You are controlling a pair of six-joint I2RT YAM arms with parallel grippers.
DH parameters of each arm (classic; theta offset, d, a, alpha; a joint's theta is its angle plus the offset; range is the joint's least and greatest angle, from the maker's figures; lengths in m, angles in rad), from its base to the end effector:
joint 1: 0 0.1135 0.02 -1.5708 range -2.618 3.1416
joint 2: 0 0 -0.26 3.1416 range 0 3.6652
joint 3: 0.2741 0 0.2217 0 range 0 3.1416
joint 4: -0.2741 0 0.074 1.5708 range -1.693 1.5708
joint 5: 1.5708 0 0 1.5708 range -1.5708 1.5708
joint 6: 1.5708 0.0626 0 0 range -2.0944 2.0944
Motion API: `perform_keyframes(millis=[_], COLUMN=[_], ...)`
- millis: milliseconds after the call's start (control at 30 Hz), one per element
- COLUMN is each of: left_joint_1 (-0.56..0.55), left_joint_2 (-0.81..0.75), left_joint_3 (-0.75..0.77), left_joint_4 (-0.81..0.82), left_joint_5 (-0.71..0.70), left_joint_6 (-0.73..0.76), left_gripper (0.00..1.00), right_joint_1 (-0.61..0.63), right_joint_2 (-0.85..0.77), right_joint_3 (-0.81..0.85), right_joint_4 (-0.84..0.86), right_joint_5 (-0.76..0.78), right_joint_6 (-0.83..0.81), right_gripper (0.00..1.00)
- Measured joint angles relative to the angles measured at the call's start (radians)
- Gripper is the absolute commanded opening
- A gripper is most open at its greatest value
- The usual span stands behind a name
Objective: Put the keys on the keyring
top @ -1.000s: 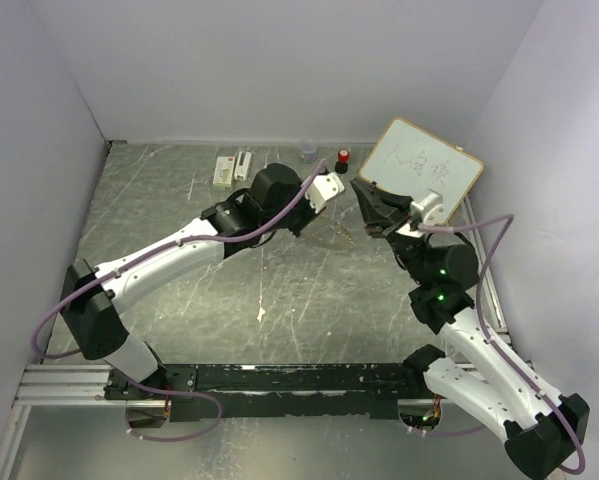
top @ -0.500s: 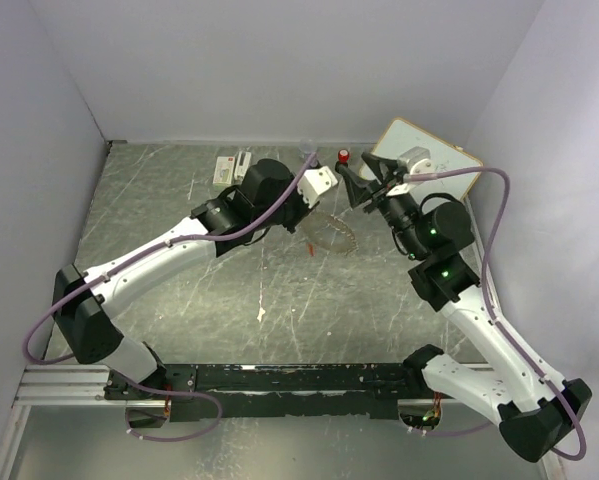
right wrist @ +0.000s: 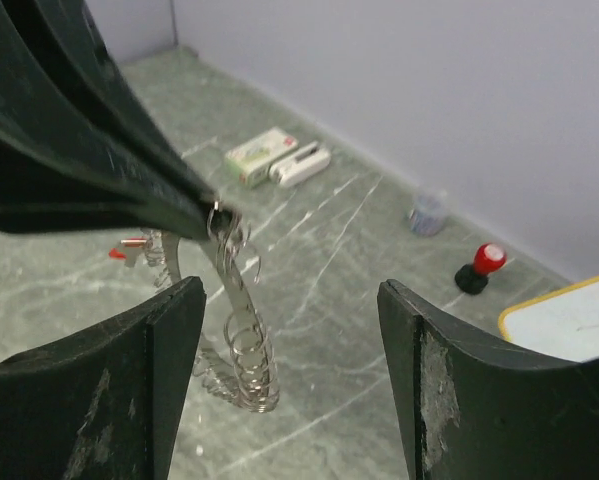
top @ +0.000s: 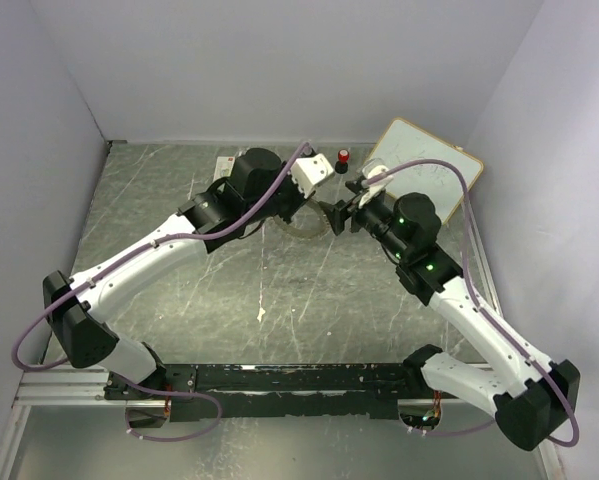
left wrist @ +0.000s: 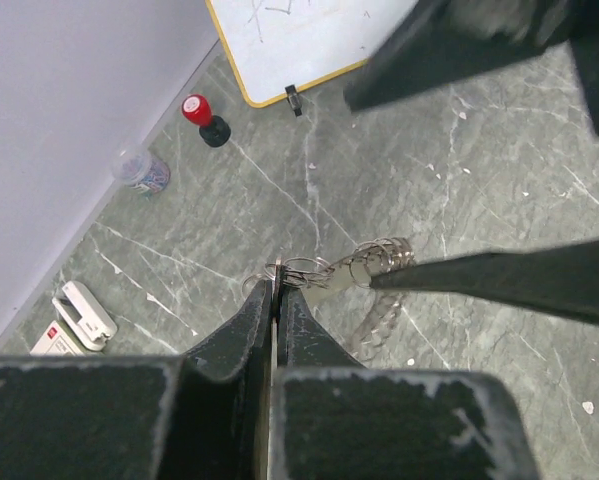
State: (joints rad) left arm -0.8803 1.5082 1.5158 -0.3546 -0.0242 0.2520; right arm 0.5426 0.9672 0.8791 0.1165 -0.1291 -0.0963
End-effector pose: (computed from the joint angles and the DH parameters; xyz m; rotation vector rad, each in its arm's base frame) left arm 0.2210 -0.2651 0.3882 1.0256 1.6444 -0.3979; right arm 0.1897 0.1238 0.3724 -0.5871 1.4454 0.4526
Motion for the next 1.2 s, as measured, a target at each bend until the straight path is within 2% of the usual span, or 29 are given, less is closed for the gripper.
perform_keyframes(millis=[333, 533, 633, 767, 833, 900, 1033, 1167, 1200], left_joint_1=[0.0, 0.0, 0.0, 0.001, 0.002, 0.002, 0.002, 0.002, 0.002], left_joint_2=[0.007, 0.03, 0.046, 0.05, 0.05, 0.05, 0.051, 0.051, 0.051], left_joint_3=[0.048, 0.055, 0.068, 0.081, 0.085, 0.088, 0.097, 0.098, 0.098], left_joint_4=[-0.026, -0.05, -0.064, -0.08, -0.083, -0.087, -0.087, -0.084, -0.084], left_joint_5=[0.004, 0.017, 0.026, 0.031, 0.032, 0.032, 0.032, 0.041, 0.044], left_joint_6=[0.006, 0.014, 0.021, 0.026, 0.029, 0.03, 0.033, 0.032, 0.032], left_gripper=[0.07, 0.07, 0.07, 0.07, 0.07, 0.07, 0.07, 0.07, 0.07], right_joint_1=[0.008, 0.016, 0.018, 0.019, 0.021, 0.023, 0.029, 0.029, 0.029], right_joint_2=[0.072, 0.099, 0.123, 0.151, 0.163, 0.168, 0.164, 0.147, 0.14], right_joint_3=[0.006, 0.019, 0.032, 0.041, 0.041, 0.041, 0.041, 0.026, 0.019], right_joint_4=[-0.065, -0.062, -0.058, -0.048, -0.042, -0.035, -0.015, 0.013, 0.018], right_joint_5=[-0.068, -0.075, -0.076, -0.077, -0.076, -0.074, -0.073, -0.066, -0.065], right_joint_6=[-0.039, -0.049, -0.055, -0.06, -0.06, -0.059, -0.056, -0.051, -0.05], right_gripper=[0.69, 0.65, 0.52, 0.27, 0.18, 0.15, 0.2, 0.19, 0.07])
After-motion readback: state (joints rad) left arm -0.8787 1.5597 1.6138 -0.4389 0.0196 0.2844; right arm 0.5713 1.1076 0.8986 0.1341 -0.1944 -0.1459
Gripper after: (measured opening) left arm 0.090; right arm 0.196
